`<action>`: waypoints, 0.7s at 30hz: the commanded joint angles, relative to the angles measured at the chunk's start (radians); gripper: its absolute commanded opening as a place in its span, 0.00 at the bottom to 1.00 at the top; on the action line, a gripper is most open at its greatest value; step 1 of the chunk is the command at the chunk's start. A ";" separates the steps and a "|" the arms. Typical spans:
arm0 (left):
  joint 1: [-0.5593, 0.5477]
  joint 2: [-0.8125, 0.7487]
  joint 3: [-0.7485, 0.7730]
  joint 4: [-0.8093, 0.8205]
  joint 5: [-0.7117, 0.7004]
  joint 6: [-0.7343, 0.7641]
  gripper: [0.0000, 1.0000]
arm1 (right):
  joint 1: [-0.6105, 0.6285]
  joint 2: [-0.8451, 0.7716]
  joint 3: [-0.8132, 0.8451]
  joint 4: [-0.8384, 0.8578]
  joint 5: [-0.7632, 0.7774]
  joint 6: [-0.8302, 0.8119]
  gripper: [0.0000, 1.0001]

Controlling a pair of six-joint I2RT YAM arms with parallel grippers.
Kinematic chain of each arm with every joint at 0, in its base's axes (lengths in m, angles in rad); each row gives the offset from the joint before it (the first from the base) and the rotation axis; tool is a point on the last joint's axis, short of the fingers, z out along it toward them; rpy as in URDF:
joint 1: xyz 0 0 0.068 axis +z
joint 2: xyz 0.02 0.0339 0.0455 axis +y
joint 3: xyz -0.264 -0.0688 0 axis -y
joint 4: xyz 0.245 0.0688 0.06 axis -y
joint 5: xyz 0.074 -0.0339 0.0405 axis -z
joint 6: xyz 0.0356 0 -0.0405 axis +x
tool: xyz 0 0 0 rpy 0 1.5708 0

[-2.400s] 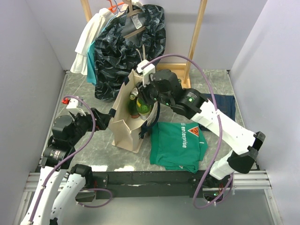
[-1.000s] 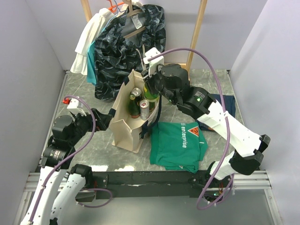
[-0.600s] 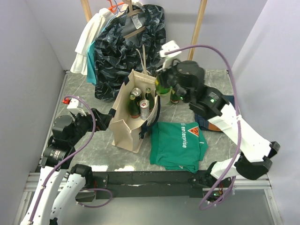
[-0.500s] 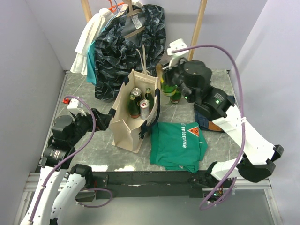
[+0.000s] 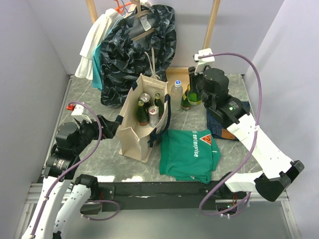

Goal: Take the beverage out of the canvas bag
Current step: Place the drink at the center of the board.

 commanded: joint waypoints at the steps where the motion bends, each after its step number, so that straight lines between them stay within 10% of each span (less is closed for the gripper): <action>1: -0.002 -0.001 -0.007 0.036 0.006 -0.007 0.96 | -0.051 -0.067 -0.038 0.238 0.038 0.049 0.00; 21: -0.001 -0.002 -0.005 0.038 0.012 -0.007 0.96 | -0.236 -0.082 -0.409 0.586 0.141 0.232 0.00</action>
